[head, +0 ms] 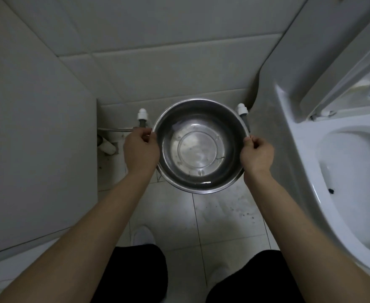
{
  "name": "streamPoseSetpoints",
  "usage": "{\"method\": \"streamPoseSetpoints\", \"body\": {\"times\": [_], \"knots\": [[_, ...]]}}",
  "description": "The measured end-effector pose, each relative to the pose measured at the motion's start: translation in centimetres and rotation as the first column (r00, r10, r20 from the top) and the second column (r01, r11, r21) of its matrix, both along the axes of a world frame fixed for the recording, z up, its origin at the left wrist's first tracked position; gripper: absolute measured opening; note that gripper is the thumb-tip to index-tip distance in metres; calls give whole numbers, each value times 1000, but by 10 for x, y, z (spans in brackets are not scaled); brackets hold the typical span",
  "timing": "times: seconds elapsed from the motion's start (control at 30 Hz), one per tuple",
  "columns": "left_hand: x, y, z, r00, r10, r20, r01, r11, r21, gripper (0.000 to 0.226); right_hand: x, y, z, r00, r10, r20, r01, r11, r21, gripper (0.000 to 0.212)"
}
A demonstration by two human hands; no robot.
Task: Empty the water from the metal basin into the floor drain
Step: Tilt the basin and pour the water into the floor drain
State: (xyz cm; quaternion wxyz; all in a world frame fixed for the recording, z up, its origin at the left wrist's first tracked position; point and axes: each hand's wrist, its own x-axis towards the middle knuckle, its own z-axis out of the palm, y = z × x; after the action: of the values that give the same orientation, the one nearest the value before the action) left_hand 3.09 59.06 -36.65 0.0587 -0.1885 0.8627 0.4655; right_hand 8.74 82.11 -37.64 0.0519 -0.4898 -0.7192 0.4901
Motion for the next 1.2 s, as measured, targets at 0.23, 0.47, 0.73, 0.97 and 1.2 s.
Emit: {"method": "streamPoseSetpoints", "body": {"times": [0.23, 0.47, 0.73, 0.97, 1.2], "knots": [[-1, 10, -51, 999, 42, -34, -44, 997, -59, 23, -18, 13, -47, 999, 50, -7, -51, 999, -15, 25], [2, 22, -102, 997, 75, -32, -77, 995, -56, 19, -26, 27, -91, 998, 62, -28, -63, 997, -43, 20], [8, 31, -132, 993, 118, 1, -117, 993, -33, 14, -34, 38, -116, 997, 73, -19, -74, 996, -59, 17], [7, 38, -153, 991, 131, 8, -131, 991, -6, 12, -35, 46, -138, 998, 63, -2, -63, 997, -36, 28], [3, 42, -181, 989, 144, 33, -145, 989, 33, 13, -45, 51, -157, 999, 41, 36, -40, 999, -22, 22]]}}
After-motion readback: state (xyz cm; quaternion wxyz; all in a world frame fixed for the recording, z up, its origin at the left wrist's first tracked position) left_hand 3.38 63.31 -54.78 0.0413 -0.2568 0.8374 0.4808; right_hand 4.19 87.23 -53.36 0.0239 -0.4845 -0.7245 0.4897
